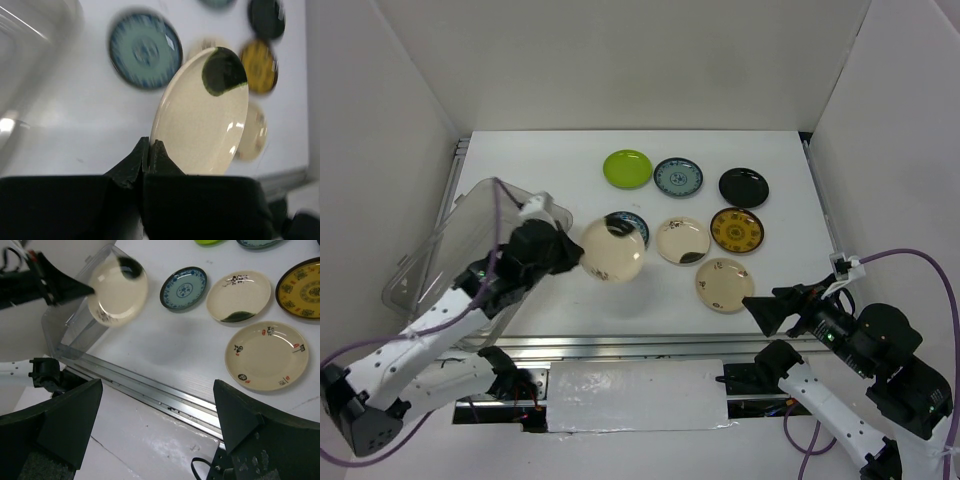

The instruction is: Place the plates into the plastic bin on the countertop

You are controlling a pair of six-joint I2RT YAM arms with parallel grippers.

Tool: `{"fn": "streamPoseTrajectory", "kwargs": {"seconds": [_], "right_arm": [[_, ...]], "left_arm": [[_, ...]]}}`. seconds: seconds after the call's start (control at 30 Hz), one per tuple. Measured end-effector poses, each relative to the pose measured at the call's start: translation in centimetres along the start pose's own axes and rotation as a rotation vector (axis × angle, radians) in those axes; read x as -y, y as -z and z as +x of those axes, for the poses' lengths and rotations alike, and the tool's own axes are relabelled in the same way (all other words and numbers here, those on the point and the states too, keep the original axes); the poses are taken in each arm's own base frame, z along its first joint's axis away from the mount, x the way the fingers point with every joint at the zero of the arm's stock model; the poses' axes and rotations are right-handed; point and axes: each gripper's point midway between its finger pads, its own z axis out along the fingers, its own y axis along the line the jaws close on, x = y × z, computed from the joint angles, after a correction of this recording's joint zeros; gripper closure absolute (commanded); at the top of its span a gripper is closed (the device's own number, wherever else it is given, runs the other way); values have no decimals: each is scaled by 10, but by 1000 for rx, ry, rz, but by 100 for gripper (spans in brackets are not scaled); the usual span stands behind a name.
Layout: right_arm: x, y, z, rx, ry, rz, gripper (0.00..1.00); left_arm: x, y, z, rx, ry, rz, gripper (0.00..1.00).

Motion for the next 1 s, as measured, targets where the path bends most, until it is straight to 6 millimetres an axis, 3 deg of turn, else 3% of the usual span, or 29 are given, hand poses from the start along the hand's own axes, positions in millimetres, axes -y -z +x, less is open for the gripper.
{"fn": "streamPoseTrajectory", "kwargs": {"seconds": [0.07, 0.13, 0.23, 0.3, 0.4, 0.5, 0.6, 0.73, 0.83, 0.87, 0.97, 1.0], "right_arm": [[-2, -1, -2, 6, -1, -11, 0], [-4, -1, -3, 12, -4, -19, 0], [-7, -2, -4, 15, -8, -30, 0], [-10, -2, -4, 14, -10, -46, 0], [-13, -1, -5, 14, -10, -64, 0], [-14, -1, -6, 16, -10, -69, 0], [-15, -1, -6, 19, -10, -71, 0], [-16, -1, -8, 27, -10, -78, 0], [-18, -1, -8, 25, -10, -90, 0], [-19, 0, -8, 24, -10, -92, 0], [-19, 0, -7, 22, -9, -95, 0], [-19, 0, -7, 21, -9, -96, 0]], "left_arm": [[-13, 23, -54, 146, 75, -67, 100], [-40, 44, -101, 280, 170, -172, 100], [-101, 64, -141, 407, 287, -375, 100], [-149, 70, -153, 429, 360, -511, 100], [-219, 70, -153, 389, 488, -671, 100], [-268, 61, -129, 311, 592, -742, 100], [-286, 52, -106, 232, 652, -755, 100], [-295, 25, -97, 149, 664, -722, 99], [-301, 13, -91, 112, 685, -705, 81], [-303, 11, -89, 103, 694, -698, 60], [-307, 2, -89, 84, 707, -673, 32], [-308, 1, -89, 77, 708, -666, 28]]}}
